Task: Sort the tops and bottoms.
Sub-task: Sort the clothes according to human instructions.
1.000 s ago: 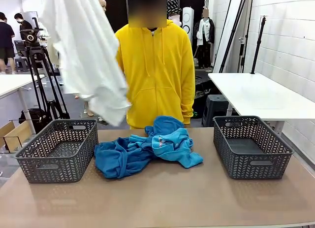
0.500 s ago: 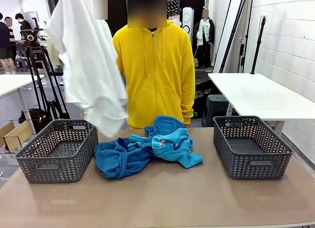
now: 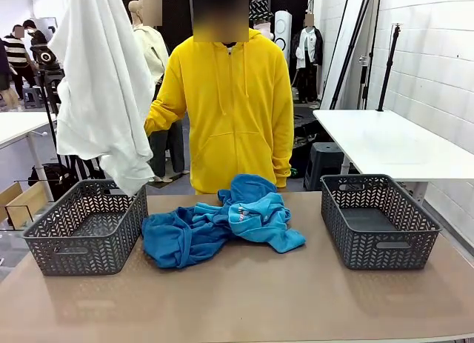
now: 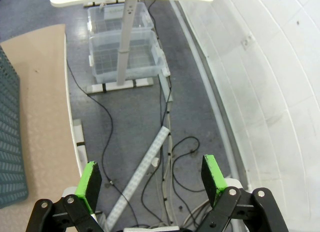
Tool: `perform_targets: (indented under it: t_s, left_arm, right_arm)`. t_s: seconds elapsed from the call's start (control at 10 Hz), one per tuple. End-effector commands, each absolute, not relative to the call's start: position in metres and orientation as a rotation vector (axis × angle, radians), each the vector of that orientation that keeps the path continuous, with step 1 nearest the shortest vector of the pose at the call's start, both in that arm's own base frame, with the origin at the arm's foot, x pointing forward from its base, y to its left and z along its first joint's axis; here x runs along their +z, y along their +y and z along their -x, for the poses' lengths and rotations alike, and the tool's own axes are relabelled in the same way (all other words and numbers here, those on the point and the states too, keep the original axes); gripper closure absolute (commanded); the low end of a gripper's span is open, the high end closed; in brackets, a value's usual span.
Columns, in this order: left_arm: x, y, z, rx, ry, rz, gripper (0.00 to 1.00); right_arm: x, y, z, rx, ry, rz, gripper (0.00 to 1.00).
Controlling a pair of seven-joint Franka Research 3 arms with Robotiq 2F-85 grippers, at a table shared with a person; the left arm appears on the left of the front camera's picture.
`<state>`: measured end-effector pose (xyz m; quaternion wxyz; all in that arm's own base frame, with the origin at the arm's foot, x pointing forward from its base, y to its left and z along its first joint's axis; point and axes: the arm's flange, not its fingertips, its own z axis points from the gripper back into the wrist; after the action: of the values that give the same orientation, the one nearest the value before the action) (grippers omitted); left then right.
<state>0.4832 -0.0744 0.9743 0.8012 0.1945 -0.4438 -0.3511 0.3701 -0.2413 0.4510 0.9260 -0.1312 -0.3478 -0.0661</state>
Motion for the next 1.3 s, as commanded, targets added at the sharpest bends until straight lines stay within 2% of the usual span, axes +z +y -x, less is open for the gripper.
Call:
perform_targets:
  t_s: [0.0, 0.2, 0.3, 0.5, 1.0, 1.2]
  left_arm:
    - [0.916, -0.031, -0.429, -0.695, -0.938, -0.443, 1.0]
    - [0.893, -0.016, -0.415, -0.656, -0.913, -0.379, 1.0]
    - [0.872, -0.023, -0.412, -0.671, -0.867, -0.382, 1.0]
    - [0.816, -0.031, -0.409, -0.69, -0.777, -0.267, 1.0]
    - [0.684, -0.008, -0.417, -0.593, -0.622, -0.286, 1.0]
    - [0.691, -0.01, -0.421, -0.642, -0.596, -0.261, 1.0]
  right_arm:
    - [0.45, -0.242, -0.37, -0.134, -0.712, 0.266, 0.0]
    - [0.45, -0.242, -0.37, -0.134, -0.712, 0.266, 0.0]
    - [0.45, -0.242, -0.37, -0.134, -0.712, 0.266, 0.0]
    - [0.45, -0.242, -0.37, -0.134, -0.712, 0.266, 0.0]
    - [0.45, -0.242, -0.37, -0.134, -0.712, 0.266, 0.0]
    - [0.45, -0.242, -0.37, -0.134, -0.712, 0.266, 0.0]
